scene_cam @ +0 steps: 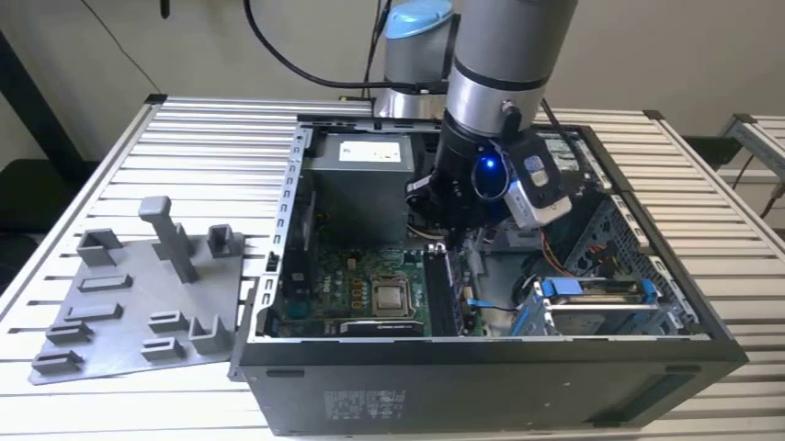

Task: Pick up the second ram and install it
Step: 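Insert the second ram into the second slot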

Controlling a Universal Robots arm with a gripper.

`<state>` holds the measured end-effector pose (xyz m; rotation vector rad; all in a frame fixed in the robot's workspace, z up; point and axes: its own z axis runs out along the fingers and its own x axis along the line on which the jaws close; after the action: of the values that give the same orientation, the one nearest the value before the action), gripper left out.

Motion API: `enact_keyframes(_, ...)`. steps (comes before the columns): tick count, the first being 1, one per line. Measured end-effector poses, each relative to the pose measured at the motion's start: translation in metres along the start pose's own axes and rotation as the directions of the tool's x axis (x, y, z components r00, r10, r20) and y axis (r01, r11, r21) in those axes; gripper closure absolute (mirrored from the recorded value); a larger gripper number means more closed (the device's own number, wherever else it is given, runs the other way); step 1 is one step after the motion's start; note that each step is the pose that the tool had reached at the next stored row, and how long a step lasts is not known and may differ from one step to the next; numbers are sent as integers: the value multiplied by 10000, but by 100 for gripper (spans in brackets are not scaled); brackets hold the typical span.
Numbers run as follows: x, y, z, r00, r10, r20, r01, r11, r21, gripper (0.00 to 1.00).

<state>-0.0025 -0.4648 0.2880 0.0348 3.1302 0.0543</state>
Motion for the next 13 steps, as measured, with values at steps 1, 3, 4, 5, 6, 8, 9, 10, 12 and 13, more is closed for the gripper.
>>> enact_keyframes(1,21,-1,18,10000,0,0,0,10000,0,86)
enact_keyframes(3,38,-3,53,10000,1,0,-1,10000,1,86)
enact_keyframes(4,38,-3,71,10000,0,0,0,10000,1,86)
enact_keyframes(5,40,-4,89,10000,-1,0,1,10000,0,86)
enact_keyframes(6,44,-5,107,10000,0,0,0,10000,-1,86)
enact_keyframes(8,50,-6,143,10000,1,0,-1,10000,0,86)
enact_keyframes(9,51,-7,163,10000,-1,0,1,10000,-1,86)
enact_keyframes(10,52,-8,180,10000,-2,0,2,10000,-1,86)
enact_keyframes(12,60,-10,216,10000,1,0,-1,10000,-2,86)
enact_keyframes(13,65,-11,234,10000,0,0,0,10000,-3,86)
